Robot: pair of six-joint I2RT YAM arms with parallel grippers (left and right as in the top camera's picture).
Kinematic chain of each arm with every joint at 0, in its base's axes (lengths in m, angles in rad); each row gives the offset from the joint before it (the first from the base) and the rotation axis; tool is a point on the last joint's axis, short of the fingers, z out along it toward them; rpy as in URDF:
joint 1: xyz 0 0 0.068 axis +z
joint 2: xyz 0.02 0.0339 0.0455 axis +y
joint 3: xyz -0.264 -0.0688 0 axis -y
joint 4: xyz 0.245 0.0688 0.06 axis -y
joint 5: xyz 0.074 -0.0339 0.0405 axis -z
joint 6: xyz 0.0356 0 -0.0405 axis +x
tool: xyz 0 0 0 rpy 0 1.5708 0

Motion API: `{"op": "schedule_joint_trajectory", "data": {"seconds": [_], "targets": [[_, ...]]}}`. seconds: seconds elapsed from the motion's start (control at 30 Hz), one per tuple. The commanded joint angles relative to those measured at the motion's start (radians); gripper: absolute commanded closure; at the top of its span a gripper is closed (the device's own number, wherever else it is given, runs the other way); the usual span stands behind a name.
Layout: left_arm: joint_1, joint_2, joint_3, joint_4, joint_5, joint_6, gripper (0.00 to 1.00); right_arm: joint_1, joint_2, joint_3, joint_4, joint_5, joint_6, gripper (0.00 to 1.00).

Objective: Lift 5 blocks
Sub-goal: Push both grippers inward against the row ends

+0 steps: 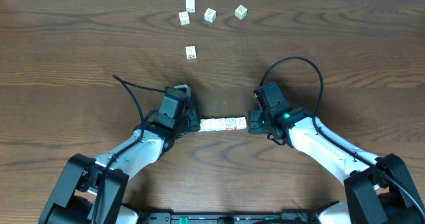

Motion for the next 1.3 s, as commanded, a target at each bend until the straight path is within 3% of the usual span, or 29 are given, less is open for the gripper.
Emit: {"op": "schedule_joint_trajectory", "data": {"seconds": [0.0,0.4,0.63,1.03,1.27], "targets": [[-0.003,0.008,0.018,-0.005,0.009,-0.002,0.93,-0.004,0.009,0.006,-0.001,0.000,0.014,0.99],[-0.002,0.008,0.018,0.040,-0.018,-0.002,0.93,-0.004,0.009,0.006,-0.001,0.004,0.014,0.99],[0.028,0.008,0.018,-0.013,-0.094,0.006,0.93,-0.005,0.010,0.006,0.000,0.012,0.014,0.99],[0.060,0.006,0.018,-0.138,-0.080,0.006,0.93,-0.004,0.014,0.006,-0.018,0.013,0.059,0.99],[0.060,0.006,0.018,-0.144,-0.039,0.005,0.93,-0.004,0.107,0.006,0.027,-0.057,0.116,0.99]]}}
